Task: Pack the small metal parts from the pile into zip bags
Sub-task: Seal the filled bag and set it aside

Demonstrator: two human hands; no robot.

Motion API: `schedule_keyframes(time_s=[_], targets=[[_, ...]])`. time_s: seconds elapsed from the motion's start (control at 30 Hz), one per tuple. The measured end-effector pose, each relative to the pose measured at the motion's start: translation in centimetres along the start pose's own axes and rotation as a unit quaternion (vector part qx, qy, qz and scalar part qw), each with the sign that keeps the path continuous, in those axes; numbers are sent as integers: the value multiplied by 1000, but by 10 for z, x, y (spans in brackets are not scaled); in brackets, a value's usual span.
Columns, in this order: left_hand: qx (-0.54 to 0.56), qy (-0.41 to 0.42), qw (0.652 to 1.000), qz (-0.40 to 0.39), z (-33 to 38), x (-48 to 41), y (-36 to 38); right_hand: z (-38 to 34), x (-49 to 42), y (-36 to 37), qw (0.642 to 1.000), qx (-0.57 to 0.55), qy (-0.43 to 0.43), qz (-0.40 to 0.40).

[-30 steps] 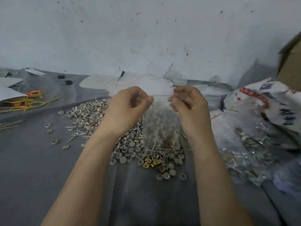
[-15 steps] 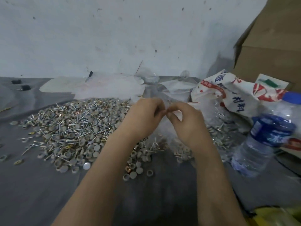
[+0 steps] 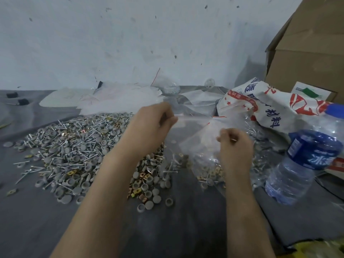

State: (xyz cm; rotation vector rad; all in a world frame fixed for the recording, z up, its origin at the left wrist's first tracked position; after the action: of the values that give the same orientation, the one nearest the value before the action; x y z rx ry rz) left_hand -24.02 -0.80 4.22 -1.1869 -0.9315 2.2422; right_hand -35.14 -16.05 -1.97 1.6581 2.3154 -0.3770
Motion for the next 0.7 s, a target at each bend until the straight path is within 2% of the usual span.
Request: schedule_keyframes(time_s=[0.07,0.17,0.27,0.33,0.4,0.43,0.5,0.53,0.6,0.7], targets=[[11,0,999,42,14,-7,-1,3,12,-1,990,-108,15,91],[16,43,997,61,49,-20,16,-9,37,13,977,-164,-80,110],[76,62,991,92,76,-31,39,-19,44,19,968,-106,-197,117],[145,31,982,117,82,-38,55,-16,36,19,968,-57,-221,103],[189,-42,976,102,76,-46,77,-6,21,21,984,31,-167,61],[190,-88,975,68,69,-49,90,4,12,23,986,119,-115,28],[173,-158,972,-11,51,-47,115,26,-1,28,950,306,-19,-57],[172,-176,969,-30,42,-43,123,35,-5,29,927,365,3,-88],[184,-192,964,-25,27,-35,131,46,-9,33,909,401,9,-112],[189,-214,958,-21,10,-31,132,47,-12,38,924,374,16,-85]])
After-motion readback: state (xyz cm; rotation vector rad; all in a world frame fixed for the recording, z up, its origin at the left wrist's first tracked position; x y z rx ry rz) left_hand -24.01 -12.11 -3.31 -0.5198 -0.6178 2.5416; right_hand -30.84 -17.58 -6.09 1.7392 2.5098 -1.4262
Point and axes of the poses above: each hand's wrist, its own x-axis away from the middle knuckle, its own y-axis out of the palm, z = x × y, the point moved 2 cm from there along -x, towards the middle knuckle, and after that the axes turned 6 degrees about -x, right-handed, at the moved point
